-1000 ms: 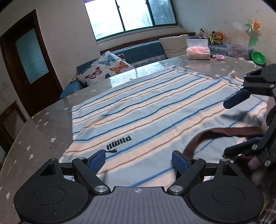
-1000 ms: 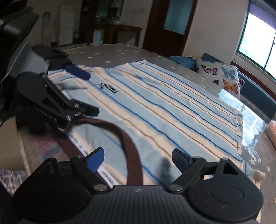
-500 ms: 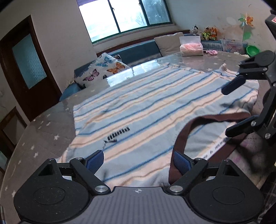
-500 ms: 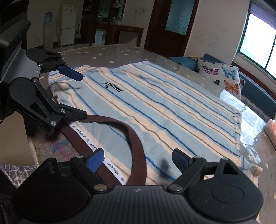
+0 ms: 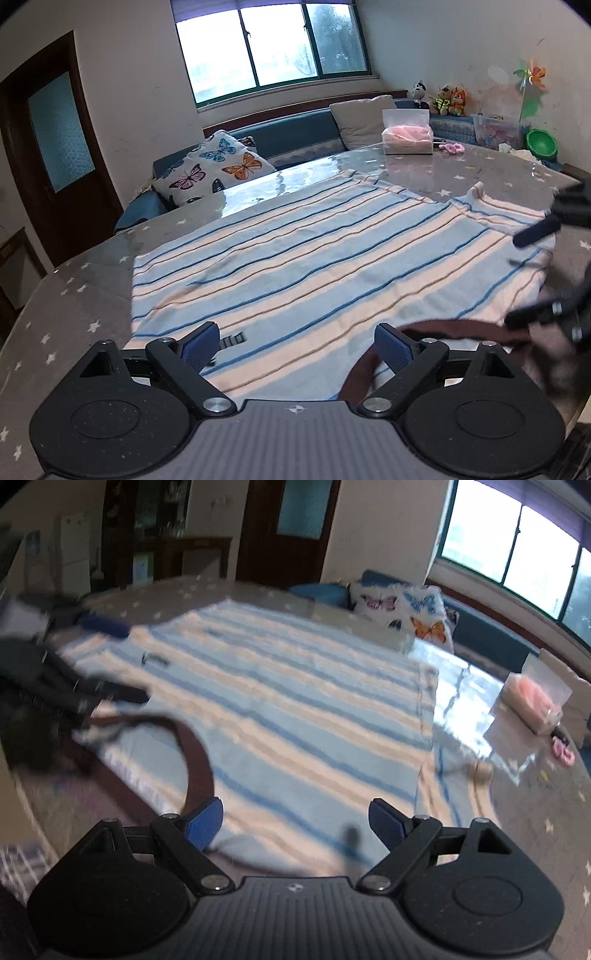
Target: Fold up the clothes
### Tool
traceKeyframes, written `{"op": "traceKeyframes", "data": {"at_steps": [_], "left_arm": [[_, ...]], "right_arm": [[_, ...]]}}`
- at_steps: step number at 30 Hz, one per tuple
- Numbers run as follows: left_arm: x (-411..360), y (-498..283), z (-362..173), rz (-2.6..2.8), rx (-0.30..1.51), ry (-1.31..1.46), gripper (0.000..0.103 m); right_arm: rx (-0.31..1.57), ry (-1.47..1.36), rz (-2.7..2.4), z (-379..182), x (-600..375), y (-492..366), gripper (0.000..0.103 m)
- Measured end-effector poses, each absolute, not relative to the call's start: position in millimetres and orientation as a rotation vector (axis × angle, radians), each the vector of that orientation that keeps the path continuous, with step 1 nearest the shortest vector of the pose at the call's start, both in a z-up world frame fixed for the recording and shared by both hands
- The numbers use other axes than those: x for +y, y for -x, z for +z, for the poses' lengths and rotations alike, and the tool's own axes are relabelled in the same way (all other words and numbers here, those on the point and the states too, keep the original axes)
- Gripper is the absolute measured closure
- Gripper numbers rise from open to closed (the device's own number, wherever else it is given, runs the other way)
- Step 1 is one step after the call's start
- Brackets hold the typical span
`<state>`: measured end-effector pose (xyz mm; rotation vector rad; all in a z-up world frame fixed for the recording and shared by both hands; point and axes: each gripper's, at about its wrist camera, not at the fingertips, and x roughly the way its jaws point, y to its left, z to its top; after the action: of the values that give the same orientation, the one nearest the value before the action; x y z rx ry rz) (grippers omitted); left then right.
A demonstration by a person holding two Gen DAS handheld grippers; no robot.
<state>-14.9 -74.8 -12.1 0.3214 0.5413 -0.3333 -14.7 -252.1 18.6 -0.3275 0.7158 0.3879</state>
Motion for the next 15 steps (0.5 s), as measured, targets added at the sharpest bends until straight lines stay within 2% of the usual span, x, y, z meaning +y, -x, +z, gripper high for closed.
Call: {"op": "traceKeyframes", "data": {"at_steps": [15], "left_arm": [[-130, 14, -17, -0.471, 0.531, -0.341, 0.009]], "right_arm": [[0.715, 0.255, 0.256, 18, -284, 24, 0.015]]}}
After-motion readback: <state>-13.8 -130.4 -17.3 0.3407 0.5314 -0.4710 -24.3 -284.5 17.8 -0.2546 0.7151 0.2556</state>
